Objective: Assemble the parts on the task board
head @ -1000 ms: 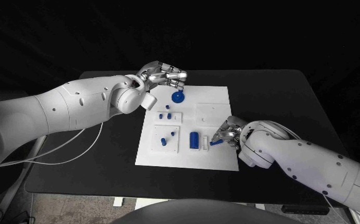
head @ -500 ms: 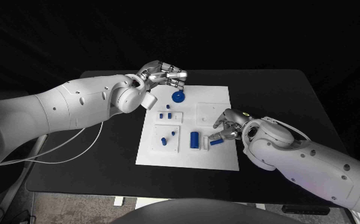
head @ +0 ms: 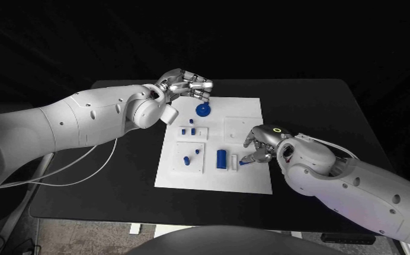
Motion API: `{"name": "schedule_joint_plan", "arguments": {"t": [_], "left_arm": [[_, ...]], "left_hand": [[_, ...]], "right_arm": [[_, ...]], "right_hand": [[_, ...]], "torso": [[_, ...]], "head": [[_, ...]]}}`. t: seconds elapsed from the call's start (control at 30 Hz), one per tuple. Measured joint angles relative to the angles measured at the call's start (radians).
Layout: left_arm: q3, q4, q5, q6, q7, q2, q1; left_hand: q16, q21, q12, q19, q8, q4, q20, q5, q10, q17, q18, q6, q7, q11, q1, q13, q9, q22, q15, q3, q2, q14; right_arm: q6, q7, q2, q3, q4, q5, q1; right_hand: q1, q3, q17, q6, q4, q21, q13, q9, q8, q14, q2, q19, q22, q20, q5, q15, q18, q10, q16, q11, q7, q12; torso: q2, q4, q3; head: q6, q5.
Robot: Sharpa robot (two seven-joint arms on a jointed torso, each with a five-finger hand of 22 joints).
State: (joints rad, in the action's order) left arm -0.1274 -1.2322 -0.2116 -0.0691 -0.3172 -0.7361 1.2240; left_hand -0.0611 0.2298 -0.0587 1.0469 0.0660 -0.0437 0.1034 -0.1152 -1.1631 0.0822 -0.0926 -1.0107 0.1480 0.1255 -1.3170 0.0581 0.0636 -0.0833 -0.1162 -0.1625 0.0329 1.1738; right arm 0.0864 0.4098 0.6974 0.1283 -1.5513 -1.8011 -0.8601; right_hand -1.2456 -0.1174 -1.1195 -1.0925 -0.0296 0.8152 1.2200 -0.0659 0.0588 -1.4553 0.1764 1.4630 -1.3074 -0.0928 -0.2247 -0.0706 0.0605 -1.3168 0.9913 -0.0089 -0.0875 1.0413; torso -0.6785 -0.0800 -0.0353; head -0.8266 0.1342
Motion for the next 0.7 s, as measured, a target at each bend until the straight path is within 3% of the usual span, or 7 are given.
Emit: {"name": "schedule_joint_plan", "arguments": {"t": [0.1,0.23,0.4,0.47,0.5,0.63,0.7], "left_arm": [[0.000,0.000,0.000,0.000,0.000,0.000,0.000],[0.000,0.000,0.000,0.000,0.000,0.001,0.000],[0.000,0.001,0.000,0.001,0.001,0.001,0.000],[0.000,0.001,0.000,0.001,0.001,0.001,0.000],[0.000,0.001,0.000,0.001,0.001,0.001,0.000],[0.000,0.001,0.000,0.001,0.001,0.002,0.000],[0.000,0.001,0.000,0.002,0.001,0.002,0.000]], "left_hand": [[0.000,0.000,0.000,0.000,0.000,0.000,0.000,0.000,0.000,0.000,0.000,0.000,0.000,0.000,0.000,0.000,0.000,0.000,0.000,0.000,0.000,0.000],[0.000,0.000,0.000,0.000,0.000,0.000,0.000,0.000,0.000,0.000,0.000,0.000,0.000,0.000,0.000,0.000,0.000,0.000,0.000,0.000,0.000,0.000],[0.000,0.000,0.000,0.000,0.000,0.000,0.000,0.000,0.000,0.000,0.000,0.000,0.000,0.000,0.000,0.000,0.000,0.000,0.000,0.000,0.000,0.000],[0.000,0.000,0.000,0.000,0.000,0.000,0.000,0.000,0.000,0.000,0.000,0.000,0.000,0.000,0.000,0.000,0.000,0.000,0.000,0.000,0.000,0.000],[0.000,0.000,0.000,0.000,0.000,0.000,0.000,0.000,0.000,0.000,0.000,0.000,0.000,0.000,0.000,0.000,0.000,0.000,0.000,0.000,0.000,0.000],[0.000,0.000,0.000,0.000,0.000,0.000,0.000,0.000,0.000,0.000,0.000,0.000,0.000,0.000,0.000,0.000,0.000,0.000,0.000,0.000,0.000,0.000],[0.000,0.000,0.000,0.000,0.000,0.000,0.000,0.000,0.000,0.000,0.000,0.000,0.000,0.000,0.000,0.000,0.000,0.000,0.000,0.000,0.000,0.000]], "right_arm": [[-0.037,-0.001,-0.004,-0.012,0.004,-0.029,0.000],[-0.089,0.000,-0.015,-0.027,0.013,-0.075,0.001],[-0.130,0.006,-0.031,-0.038,0.023,-0.128,0.000],[-0.137,0.009,-0.038,-0.041,0.026,-0.150,-0.002],[-0.139,0.011,-0.042,-0.042,0.028,-0.160,-0.002],[-0.141,0.020,-0.055,-0.048,0.037,-0.196,-0.004],[-0.141,0.024,-0.061,-0.051,0.041,-0.212,-0.005]], "right_hand": [[0.000,-0.009,-0.003,-0.014,-0.010,0.004,0.000,-0.002,0.000,0.000,0.000,0.002,0.000,0.002,0.000,0.000,0.000,0.000,0.000,0.000,0.003,0.000],[0.000,-0.024,-0.003,-0.014,-0.025,0.006,-0.003,-0.003,0.000,0.000,0.000,0.002,0.000,0.002,-0.037,0.000,0.000,0.000,0.000,0.000,0.003,-0.004],[0.016,-0.072,-0.006,-0.024,-0.055,0.006,-0.008,-0.002,0.000,0.000,-0.001,0.002,0.000,0.002,-0.050,0.000,0.000,0.000,0.000,0.000,0.004,-0.004],[0.019,-0.112,-0.006,-0.029,-0.062,0.006,-0.008,-0.003,0.000,0.000,0.000,0.002,0.000,0.002,-0.014,0.000,0.000,0.000,0.000,0.000,0.007,-0.004],[0.034,-0.160,-0.006,-0.029,-0.070,0.006,-0.009,-0.004,0.000,0.000,0.014,0.002,0.000,0.002,0.004,0.000,0.000,0.000,0.000,0.000,0.006,-0.004],[0.052,-0.217,-0.007,-0.035,-0.084,0.006,-0.009,-0.006,0.003,0.000,0.012,0.002,0.000,0.002,0.032,0.000,0.000,0.000,0.000,0.000,0.007,-0.004],[0.055,-0.253,-0.007,-0.046,-0.092,0.006,-0.010,-0.006,0.005,0.000,0.009,0.002,0.000,0.002,0.068,0.000,0.000,0.000,0.000,0.000,0.009,-0.004]], "torso": [[0.000,-0.0003,0.0005],[0.000,0.0002,0.0003],[0.000,0.0010,0.0001],[-0.001,0.0011,0.0002],[-0.001,0.0011,0.0001],[-0.001,0.0013,0.0001],[-0.001,0.0014,0.0002]], "head": [[0.000,0.000],[-0.001,0.001],[-0.003,0.001],[-0.003,0.001],[-0.003,0.001],[-0.003,0.001],[-0.003,0.001]]}}
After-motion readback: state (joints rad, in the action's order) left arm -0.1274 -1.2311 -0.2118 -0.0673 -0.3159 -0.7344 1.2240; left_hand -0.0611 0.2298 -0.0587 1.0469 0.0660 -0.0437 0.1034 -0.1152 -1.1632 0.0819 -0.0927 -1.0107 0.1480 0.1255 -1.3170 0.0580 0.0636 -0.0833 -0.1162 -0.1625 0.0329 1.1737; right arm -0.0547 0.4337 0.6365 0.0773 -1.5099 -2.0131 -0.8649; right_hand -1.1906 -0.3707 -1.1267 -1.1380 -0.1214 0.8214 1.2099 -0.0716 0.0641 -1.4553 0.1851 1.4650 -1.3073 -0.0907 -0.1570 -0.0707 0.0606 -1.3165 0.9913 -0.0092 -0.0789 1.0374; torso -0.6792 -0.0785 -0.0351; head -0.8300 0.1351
